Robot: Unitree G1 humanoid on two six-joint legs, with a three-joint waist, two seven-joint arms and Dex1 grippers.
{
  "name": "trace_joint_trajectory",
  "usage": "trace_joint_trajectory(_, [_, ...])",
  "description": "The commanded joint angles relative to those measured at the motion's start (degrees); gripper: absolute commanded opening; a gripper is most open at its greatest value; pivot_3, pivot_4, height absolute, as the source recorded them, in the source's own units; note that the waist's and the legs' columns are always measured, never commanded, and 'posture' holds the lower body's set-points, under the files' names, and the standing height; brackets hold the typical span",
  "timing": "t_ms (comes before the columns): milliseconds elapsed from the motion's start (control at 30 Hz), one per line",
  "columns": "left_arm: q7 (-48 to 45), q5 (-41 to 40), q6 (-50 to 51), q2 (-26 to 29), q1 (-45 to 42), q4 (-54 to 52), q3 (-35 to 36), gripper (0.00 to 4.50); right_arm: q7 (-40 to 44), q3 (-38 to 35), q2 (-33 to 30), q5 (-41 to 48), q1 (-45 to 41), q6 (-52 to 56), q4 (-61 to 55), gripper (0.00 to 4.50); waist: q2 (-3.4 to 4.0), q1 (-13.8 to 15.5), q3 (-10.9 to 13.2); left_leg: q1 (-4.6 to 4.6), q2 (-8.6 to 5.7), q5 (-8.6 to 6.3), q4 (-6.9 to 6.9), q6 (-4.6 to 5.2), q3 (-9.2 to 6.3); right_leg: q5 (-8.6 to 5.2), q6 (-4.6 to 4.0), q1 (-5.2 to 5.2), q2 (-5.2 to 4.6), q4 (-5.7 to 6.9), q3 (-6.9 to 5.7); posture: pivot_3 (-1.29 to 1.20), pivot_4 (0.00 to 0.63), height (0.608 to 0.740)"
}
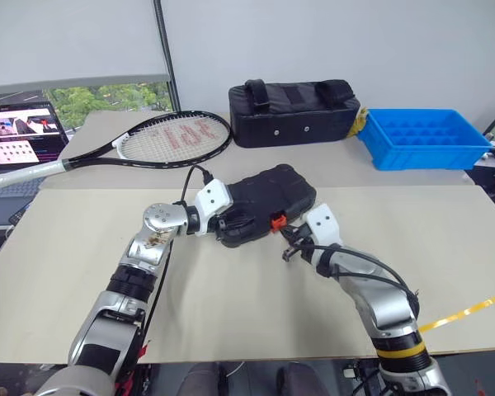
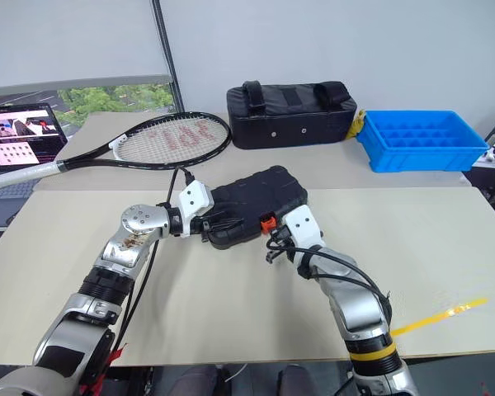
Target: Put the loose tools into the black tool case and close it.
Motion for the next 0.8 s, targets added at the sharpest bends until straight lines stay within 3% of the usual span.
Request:
trace_joint_trajectory(33, [-1.0, 2.8, 2.5, -0.2, 2.8, 3.3, -3.6, 2.3, -1.1, 0.2, 1.5, -0.5, -3.2, -3.1, 2.1, 0.08, 0.0, -0.1, 0.0, 0.01, 0.0, 0.0, 0.0, 0.0, 0.0, 0.0, 0.0, 0.03, 0.0, 0.0, 0.01, 0.0, 0.15, 0.729])
trace_joint_trajectory(267, [-1.0, 2.7, 2.6, 0.3, 2.6, 3.0, -3.5, 2.3, -1.3, 0.8, 3.6, -1.3, -4.8, -6.6, 9.1, 0.08, -0.04, -0.9, 0.0, 0.82, 0.1, 0.01, -0.01, -0.03, 0.0, 0.04, -0.01, 0.77, 0.04, -0.02, 0.07, 0.0, 0.15, 0.729])
trace_joint_trajectory(433, [-0.8, 2.5, 2.6, 0.6, 3.1, 2.4, -3.3, 2.3, -1.8, -0.7, 4.2, -0.7, -4.5, -8.1, 9.2, 0.08, -0.03, -1.2, 0.0, 0.87, 0.19, 0.03, -0.02, -0.07, 0.0, 0.12, -0.12, 0.76, 0.07, -0.03, 0.14, 0.0, 0.15, 0.729])
trace_joint_trajectory(633, [0.4, -0.8, 3.4, 0.9, 4.3, -0.4, 0.4, 2.3, 5.4, -3.9, -1.4, 4.0, -0.6, -8.8, 2.4, 0.08, -0.03, -0.8, 0.0, 0.69, 0.17, 0.02, -0.07, -0.07, -0.01, 0.15, -0.09, 0.63, -0.19, -0.06, 0.09, 0.0, 0.15, 0.729])
trace_joint_trajectory(667, [0.6, -1.4, 3.6, 1.0, 4.6, -1.0, 1.0, 2.3, 6.7, -4.4, -2.6, 4.7, 0.2, -9.1, 1.6, 0.6, -0.03, -0.7, 0.0, 0.62, 0.14, 0.01, -0.14, -0.06, -0.01, 0.15, -0.09, 0.57, -0.34, -0.1, 0.06, 0.0, 0.15, 0.729])
trace_joint_trajectory(700, [0.8, -2.8, 3.8, 1.3, 5.2, -2.5, 2.5, 2.3, 8.1, -6.5, -4.1, 6.2, 1.4, -10.1, 1.2, 0.73, -0.03, -0.6, 0.0, 0.61, 0.09, 0.01, -0.27, -0.06, -0.01, 0.14, -0.08, 0.53, -0.5, -0.15, 0.04, 0.0, 0.15, 0.729])
trace_joint_trajectory(800, [2.3, -7.2, 5.6, 1.7, 6.8, -7.3, 7.0, 2.3, 11.6, -11.9, -8.5, 8.7, 3.8, -13.1, 2.3, 1.73, -0.04, -0.6, 0.0, 0.39, 0.05, 0.01, -0.43, -0.05, 0.01, 0.14, -0.08, 0.26, -0.51, -0.21, 0.04, 0.0, 0.15, 0.729])
